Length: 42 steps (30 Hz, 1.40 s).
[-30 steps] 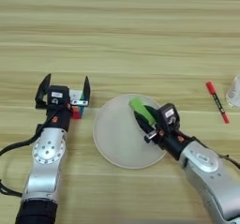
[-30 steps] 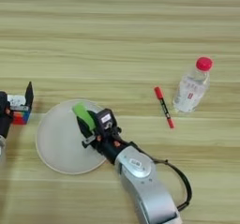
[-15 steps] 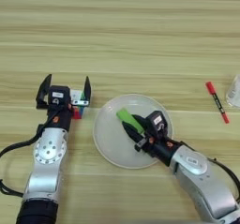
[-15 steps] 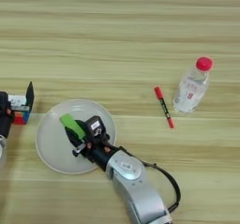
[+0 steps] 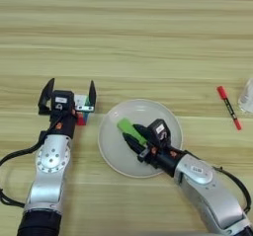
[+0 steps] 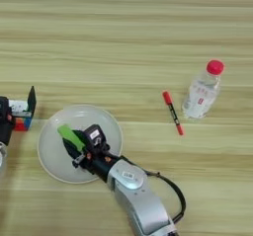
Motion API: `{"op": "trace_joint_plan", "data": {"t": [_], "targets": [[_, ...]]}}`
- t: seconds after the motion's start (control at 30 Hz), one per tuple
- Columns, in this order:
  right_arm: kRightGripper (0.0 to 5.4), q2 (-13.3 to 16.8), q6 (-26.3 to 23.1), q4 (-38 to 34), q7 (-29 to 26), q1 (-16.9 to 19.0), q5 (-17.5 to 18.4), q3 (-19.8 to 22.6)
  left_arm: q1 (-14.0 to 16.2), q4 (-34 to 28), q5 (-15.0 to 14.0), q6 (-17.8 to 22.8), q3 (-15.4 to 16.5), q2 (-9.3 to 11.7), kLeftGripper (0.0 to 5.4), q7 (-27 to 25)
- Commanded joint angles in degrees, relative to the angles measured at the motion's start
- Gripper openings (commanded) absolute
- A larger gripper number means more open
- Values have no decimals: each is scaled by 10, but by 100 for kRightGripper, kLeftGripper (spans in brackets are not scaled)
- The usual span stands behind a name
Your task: Move the objects on the table
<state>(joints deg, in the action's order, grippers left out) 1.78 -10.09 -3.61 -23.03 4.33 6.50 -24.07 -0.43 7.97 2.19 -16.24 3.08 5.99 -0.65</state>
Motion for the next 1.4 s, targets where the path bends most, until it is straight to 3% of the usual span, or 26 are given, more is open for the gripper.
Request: {"op": "trace_joint_plan", "data": {"t": [0.03,0.33,0.6,0.93,1.4], "targets": [[239,-2,2,6,2,-10,-6,2,-1,6,6,-3,-1,-1,540,3],[334,-2,15,0,9,-12,-14,10,-1,7,5,-4,-1,0,540,3],[424,7,66,-12,41,-20,-56,22,0,5,5,-4,-1,0,540,2],[538,28,71,-8,89,-57,-82,97,1,4,6,-4,-1,0,540,3],[538,32,65,19,99,-65,-83,124,0,5,6,-4,-1,-1,540,4]]}}
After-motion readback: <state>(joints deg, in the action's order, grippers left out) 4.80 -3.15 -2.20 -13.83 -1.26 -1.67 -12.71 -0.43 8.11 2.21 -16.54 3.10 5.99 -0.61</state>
